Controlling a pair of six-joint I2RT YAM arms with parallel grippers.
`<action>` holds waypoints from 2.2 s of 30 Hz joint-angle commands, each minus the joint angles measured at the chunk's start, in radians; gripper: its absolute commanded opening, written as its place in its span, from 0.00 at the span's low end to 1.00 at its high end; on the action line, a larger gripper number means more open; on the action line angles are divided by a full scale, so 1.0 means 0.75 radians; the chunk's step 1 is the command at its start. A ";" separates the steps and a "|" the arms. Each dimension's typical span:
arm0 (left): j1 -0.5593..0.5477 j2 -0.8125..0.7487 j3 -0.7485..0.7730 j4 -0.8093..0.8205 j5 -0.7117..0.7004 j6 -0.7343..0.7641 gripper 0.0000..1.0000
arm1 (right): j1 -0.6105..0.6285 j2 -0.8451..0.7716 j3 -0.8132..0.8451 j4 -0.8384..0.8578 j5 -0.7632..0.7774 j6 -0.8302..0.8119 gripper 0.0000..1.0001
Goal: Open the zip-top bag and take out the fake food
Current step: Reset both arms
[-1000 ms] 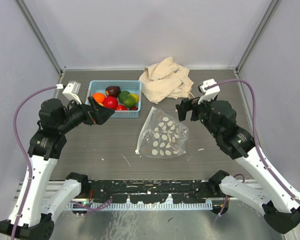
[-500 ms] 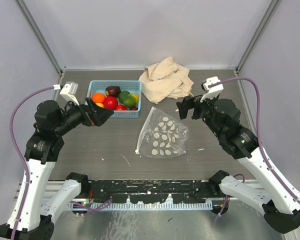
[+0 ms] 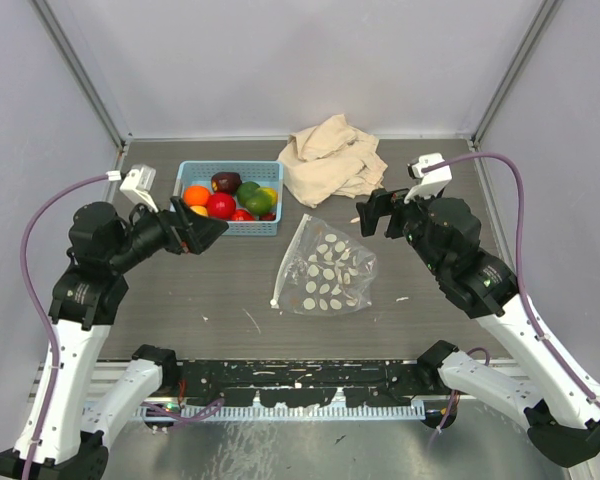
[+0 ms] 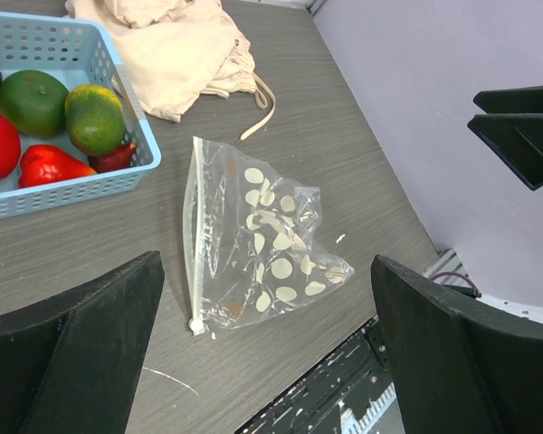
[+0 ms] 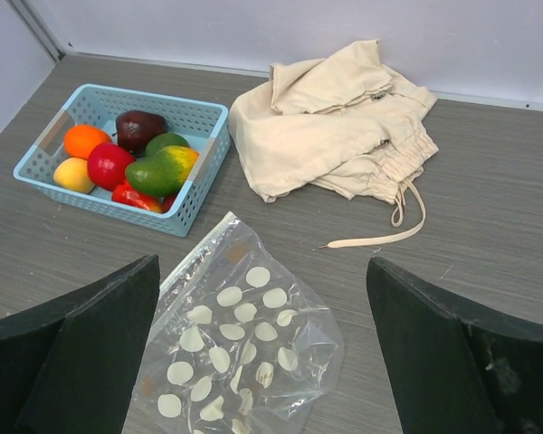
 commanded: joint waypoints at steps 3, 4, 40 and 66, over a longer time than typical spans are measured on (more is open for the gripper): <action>0.005 0.003 -0.012 0.074 0.069 -0.017 0.98 | 0.003 -0.007 0.048 0.038 0.008 0.043 1.00; 0.005 0.009 -0.011 0.077 0.077 -0.019 0.98 | 0.001 -0.009 0.048 0.036 0.018 0.050 1.00; 0.005 0.103 -0.146 0.278 0.218 -0.123 0.98 | 0.002 -0.058 -0.036 0.051 0.070 0.047 1.00; 0.004 0.087 -0.146 0.265 0.220 -0.124 0.98 | 0.003 -0.088 -0.070 0.045 0.120 0.005 1.00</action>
